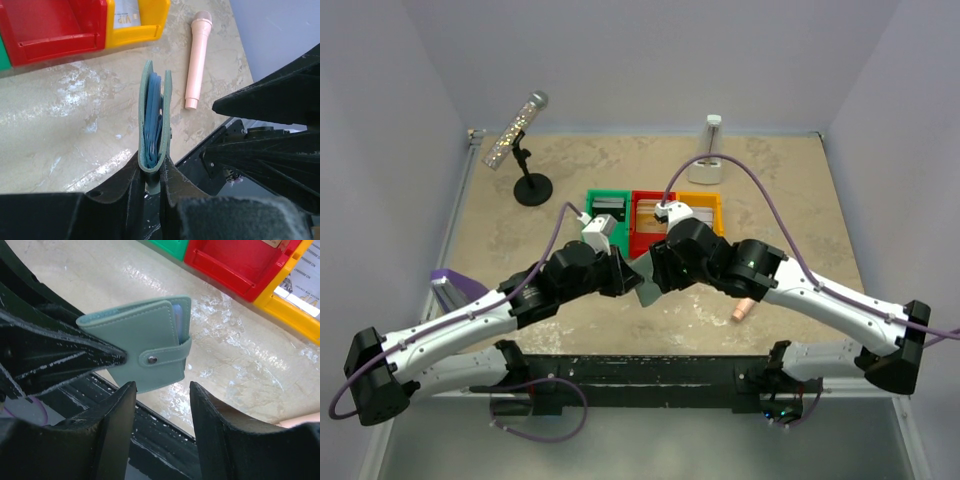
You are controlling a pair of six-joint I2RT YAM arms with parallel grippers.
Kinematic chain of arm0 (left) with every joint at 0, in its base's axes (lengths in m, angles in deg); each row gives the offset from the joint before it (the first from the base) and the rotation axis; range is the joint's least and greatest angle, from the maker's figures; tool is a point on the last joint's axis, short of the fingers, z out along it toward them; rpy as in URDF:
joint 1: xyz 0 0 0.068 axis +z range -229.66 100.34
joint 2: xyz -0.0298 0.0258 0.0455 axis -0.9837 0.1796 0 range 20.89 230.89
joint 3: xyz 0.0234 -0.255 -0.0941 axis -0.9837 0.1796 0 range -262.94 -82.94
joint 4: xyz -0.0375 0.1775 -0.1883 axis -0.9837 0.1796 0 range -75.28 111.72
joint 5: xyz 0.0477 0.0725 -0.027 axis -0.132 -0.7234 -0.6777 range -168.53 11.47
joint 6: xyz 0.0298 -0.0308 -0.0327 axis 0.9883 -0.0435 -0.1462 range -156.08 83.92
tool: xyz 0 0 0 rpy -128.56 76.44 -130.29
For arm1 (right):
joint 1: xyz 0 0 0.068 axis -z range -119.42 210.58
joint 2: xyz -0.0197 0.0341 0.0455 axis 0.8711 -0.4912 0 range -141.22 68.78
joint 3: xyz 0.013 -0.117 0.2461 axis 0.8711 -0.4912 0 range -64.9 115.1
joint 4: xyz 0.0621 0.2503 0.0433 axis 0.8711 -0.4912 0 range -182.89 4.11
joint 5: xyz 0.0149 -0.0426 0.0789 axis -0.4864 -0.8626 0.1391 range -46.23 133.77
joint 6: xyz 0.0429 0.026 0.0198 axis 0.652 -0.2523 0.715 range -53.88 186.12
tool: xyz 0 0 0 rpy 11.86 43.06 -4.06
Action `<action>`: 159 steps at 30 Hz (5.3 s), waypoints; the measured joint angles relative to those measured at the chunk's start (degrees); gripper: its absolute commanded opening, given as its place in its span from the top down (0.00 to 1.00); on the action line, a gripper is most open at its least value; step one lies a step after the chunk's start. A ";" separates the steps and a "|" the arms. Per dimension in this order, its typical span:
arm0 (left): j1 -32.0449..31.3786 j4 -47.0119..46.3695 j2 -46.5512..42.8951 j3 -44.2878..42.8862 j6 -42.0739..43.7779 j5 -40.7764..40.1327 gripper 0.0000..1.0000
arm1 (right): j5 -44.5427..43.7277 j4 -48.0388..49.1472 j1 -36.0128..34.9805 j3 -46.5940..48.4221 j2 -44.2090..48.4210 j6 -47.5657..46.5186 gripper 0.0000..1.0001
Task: Take the credit cards out of the card holder
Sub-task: Pick up the card holder from the center of the board, then open the card holder.
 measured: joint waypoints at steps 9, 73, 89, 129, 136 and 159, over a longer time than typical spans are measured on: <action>-0.81 0.44 0.28 -1.53 -2.08 0.11 1.00 | -0.04 -0.22 -0.55 2.93 -5.27 0.11 0.50; 0.02 5.40 1.86 -3.37 -10.25 3.32 1.00 | -6.47 -2.69 -3.89 5.64 -12.22 -5.42 0.86; 0.07 6.56 1.11 -3.37 -10.19 4.20 1.00 | -5.57 -1.62 -3.93 4.48 -11.80 -5.35 1.00; 2.78 -5.05 -14.27 10.14 -0.09 11.78 1.00 | -0.85 -4.02 1.77 -5.92 12.74 -3.67 0.37; 2.78 -22.21 -17.73 20.63 5.18 20.59 1.00 | 7.72 1.14 1.77 -10.71 20.57 -3.65 0.38; 4.46 -59.45 -8.00 27.58 4.52 45.00 1.00 | 14.64 4.09 1.77 -15.02 26.32 -3.50 0.41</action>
